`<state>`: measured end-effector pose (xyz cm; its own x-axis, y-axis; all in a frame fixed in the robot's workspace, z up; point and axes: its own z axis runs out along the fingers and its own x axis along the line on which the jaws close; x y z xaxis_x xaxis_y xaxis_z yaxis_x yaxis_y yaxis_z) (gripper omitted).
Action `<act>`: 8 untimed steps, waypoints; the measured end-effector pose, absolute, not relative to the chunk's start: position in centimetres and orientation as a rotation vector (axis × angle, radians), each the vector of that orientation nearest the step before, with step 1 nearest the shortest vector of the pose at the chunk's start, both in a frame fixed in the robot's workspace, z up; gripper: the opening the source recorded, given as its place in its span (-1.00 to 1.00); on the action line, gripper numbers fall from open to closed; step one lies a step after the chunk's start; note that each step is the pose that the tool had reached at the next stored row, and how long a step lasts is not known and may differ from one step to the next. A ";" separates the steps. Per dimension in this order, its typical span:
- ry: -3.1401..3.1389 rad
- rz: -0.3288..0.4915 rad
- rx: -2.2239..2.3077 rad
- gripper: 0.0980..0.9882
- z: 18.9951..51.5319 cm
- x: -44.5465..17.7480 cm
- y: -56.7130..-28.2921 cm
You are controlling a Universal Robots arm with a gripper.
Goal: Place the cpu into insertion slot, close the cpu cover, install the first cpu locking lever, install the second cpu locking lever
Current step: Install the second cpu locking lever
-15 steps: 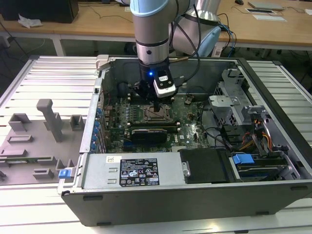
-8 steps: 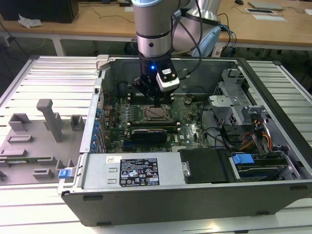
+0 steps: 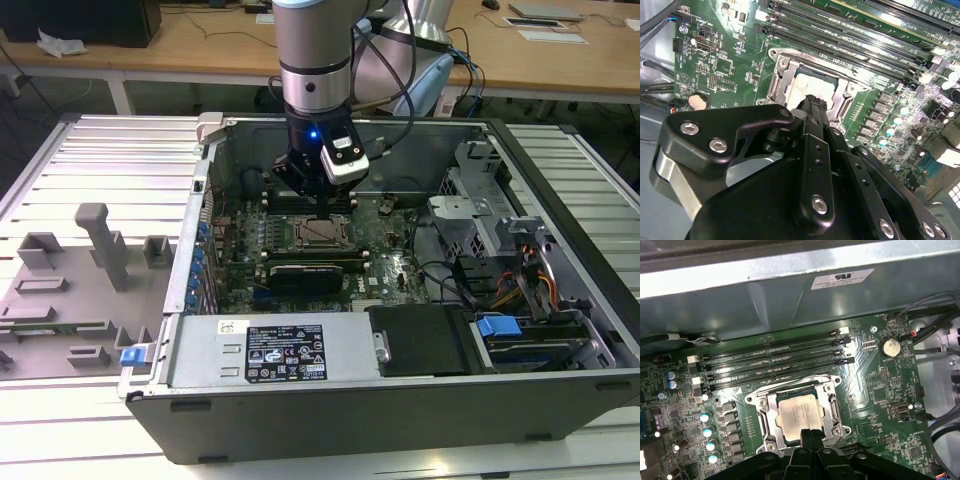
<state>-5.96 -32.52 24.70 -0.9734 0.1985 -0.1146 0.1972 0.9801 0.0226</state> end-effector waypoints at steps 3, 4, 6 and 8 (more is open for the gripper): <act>3.010 0.017 0.302 -0.98 24.7 -6.0 -32.5; 3.010 0.017 0.302 -0.98 24.7 -6.0 -32.5; 3.010 0.016 0.302 -0.98 24.7 -6.0 -32.6; 3.010 0.017 0.302 -0.98 24.7 -6.0 -32.7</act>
<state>-5.98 -32.74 24.73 -0.9734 0.1985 -0.1147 0.1972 0.9801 0.0225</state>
